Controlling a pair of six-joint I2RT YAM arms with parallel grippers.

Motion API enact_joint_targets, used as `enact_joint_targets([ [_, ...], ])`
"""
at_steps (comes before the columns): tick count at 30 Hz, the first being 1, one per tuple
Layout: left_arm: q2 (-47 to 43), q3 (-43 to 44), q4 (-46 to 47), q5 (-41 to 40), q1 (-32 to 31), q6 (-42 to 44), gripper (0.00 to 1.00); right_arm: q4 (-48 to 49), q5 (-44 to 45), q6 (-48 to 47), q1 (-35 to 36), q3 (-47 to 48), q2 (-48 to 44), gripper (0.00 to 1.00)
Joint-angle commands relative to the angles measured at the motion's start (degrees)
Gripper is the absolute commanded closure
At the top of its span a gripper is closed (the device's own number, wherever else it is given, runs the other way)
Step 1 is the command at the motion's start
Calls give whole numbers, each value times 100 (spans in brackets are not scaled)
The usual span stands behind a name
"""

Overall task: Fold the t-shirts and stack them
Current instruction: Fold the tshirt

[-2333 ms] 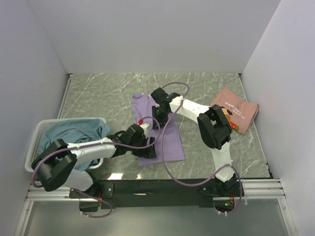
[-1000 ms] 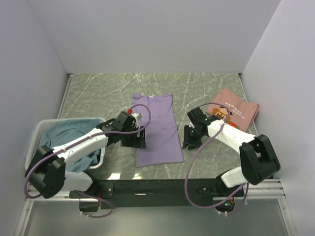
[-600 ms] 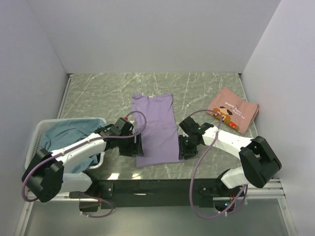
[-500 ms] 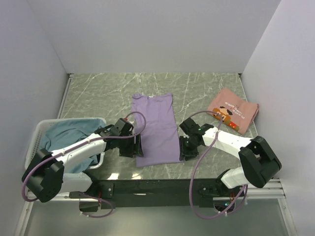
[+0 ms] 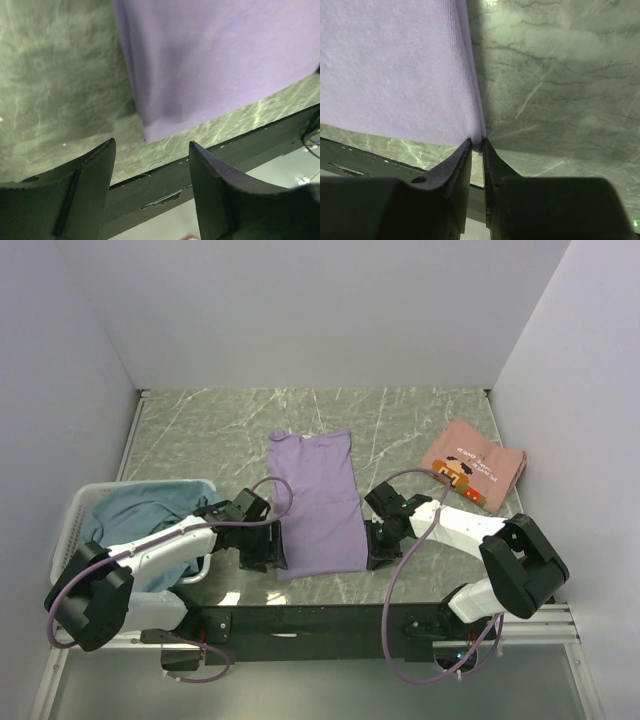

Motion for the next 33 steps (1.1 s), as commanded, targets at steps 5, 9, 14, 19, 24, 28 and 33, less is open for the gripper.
enact_joint_targets([
  [5,225,-184,13,83,-383,-400,39,223,25,-69,18,-239,163,85],
  [9,383,-140,40,-65,-585,-497,45,205,34,-121,18,-266,163,86],
  [14,410,-97,57,-320,-604,-576,48,170,51,-166,18,-275,128,86],
  [19,656,-9,118,-523,-612,-541,56,161,69,-183,9,-257,110,86],
  [24,867,79,180,-663,-612,-515,68,152,78,-192,18,-257,84,86],
  [28,859,71,145,-760,-612,-558,77,135,69,-192,9,-275,66,86],
  [33,823,44,145,-778,-612,-576,92,117,43,-201,9,-257,66,90],
])
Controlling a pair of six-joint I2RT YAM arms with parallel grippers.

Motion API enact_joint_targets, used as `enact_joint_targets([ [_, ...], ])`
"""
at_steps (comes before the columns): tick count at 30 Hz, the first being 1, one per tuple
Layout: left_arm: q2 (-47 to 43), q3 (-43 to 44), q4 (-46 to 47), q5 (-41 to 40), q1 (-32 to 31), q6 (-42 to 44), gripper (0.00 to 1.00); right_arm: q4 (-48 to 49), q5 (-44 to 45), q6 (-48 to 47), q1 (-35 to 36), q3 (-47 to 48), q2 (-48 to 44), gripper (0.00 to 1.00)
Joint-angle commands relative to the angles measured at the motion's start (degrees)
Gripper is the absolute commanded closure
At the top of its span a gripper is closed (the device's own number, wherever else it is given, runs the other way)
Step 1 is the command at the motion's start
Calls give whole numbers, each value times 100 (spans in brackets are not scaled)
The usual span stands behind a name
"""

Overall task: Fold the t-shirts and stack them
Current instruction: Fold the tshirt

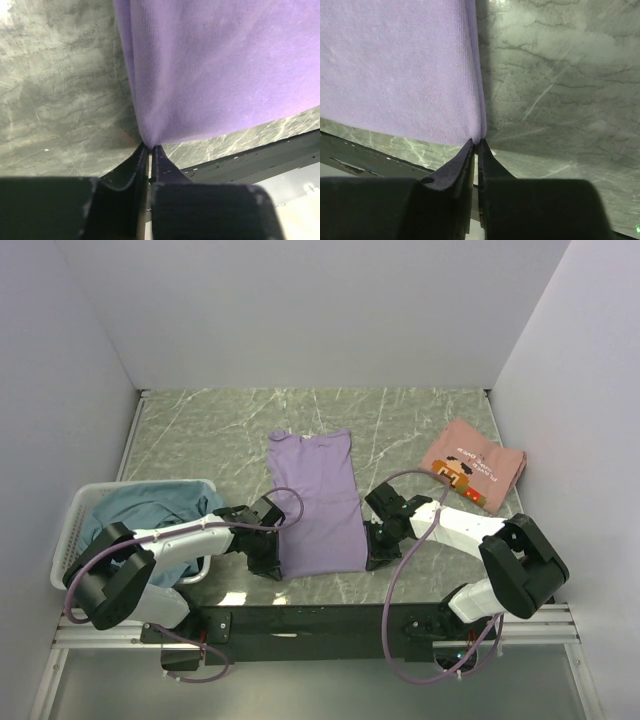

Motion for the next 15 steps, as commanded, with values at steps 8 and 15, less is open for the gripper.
enact_joint_targets([
  [8,-286,-63,-94,-603,-33,-58,100,-244,277,-91,20,-172,-111,100],
  [15,-734,-318,-226,-595,-33,-322,100,-587,443,23,20,-128,-384,100],
])
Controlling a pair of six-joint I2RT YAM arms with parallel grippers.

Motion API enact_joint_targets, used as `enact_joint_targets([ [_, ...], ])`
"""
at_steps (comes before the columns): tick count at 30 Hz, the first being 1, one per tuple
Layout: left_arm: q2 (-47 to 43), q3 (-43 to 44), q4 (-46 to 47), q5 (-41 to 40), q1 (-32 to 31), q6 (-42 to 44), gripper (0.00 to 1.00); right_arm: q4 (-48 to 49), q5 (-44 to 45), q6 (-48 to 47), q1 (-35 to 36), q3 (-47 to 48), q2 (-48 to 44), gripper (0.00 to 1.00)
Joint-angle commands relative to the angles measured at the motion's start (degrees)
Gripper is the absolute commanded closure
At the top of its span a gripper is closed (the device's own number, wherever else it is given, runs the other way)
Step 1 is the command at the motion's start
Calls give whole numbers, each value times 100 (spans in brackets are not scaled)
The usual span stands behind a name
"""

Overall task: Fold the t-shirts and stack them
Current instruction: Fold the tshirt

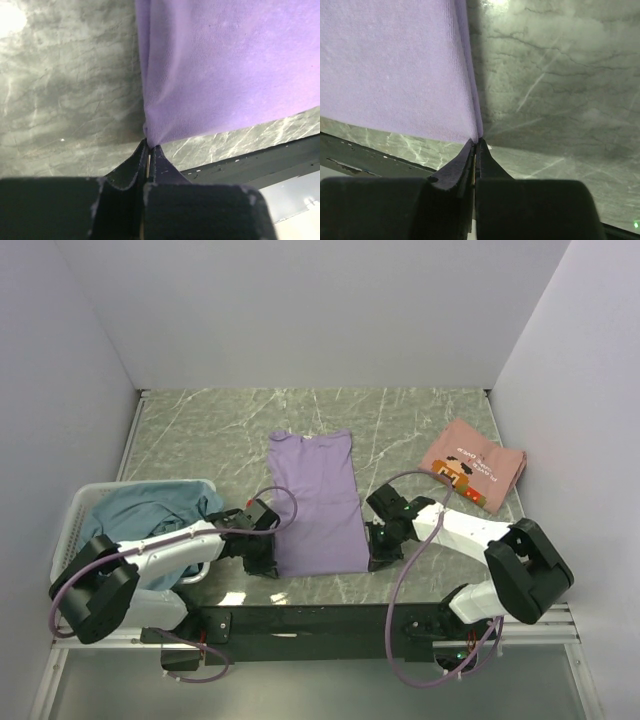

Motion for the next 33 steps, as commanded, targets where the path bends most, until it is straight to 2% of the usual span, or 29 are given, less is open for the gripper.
enact_joint_targets([
  [1,-278,-134,-204,-228,6,-180,100,-472,365,14,18,-75,-211,100],
  [15,-1201,216,-1030,106,-55,-470,100,-1201,427,155,18,223,-800,100],
  [25,-1912,761,-1838,370,-73,-839,100,-2281,374,409,18,680,-1555,100],
  [33,-1483,1560,-2243,81,-64,-542,100,-2835,839,559,9,1672,-1504,100],
])
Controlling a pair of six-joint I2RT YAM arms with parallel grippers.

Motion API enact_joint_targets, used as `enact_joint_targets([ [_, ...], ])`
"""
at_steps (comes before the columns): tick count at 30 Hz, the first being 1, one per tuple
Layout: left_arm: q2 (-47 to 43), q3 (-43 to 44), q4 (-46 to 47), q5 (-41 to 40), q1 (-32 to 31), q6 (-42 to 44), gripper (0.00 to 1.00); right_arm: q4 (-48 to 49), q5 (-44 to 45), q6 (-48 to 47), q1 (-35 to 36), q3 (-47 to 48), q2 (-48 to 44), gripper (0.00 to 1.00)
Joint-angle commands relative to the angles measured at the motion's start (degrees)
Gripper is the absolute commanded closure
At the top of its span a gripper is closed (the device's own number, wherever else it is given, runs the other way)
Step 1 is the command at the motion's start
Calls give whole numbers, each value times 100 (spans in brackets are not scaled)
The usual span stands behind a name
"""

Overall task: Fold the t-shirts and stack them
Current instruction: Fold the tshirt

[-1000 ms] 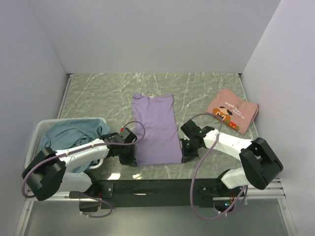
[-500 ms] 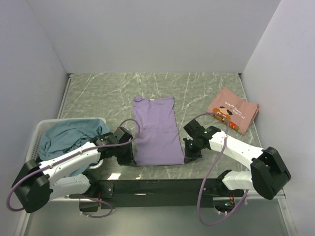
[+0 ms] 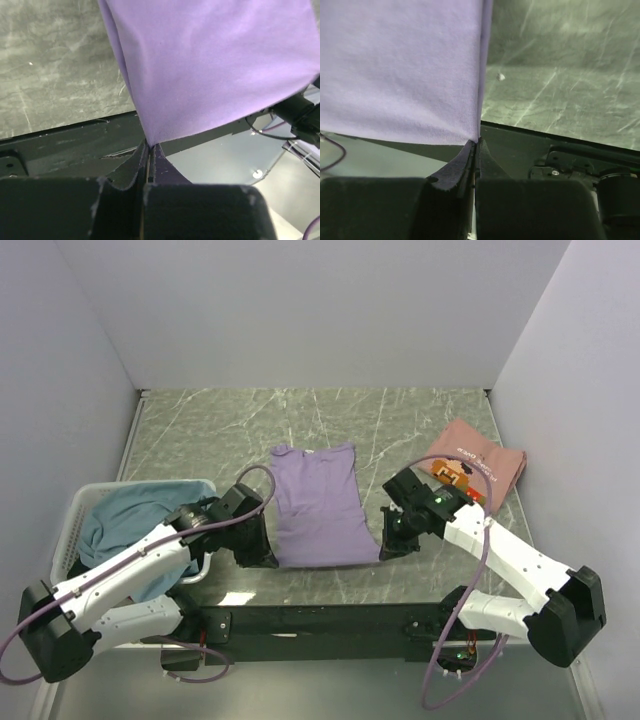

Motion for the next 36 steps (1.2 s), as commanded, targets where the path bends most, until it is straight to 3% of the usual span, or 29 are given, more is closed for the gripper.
enact_joint_targets([
  [1,272,506,-440,-300,19,235,100,-600,586,37,-2,744,177,100],
  [11,1090,1358,-177,-116,1196,1289,100,-583,1044,-253,-502,1905,951,100],
  [36,3164,3046,825,429,2436,2151,100,-302,1791,-772,-1127,5324,3683,100],
])
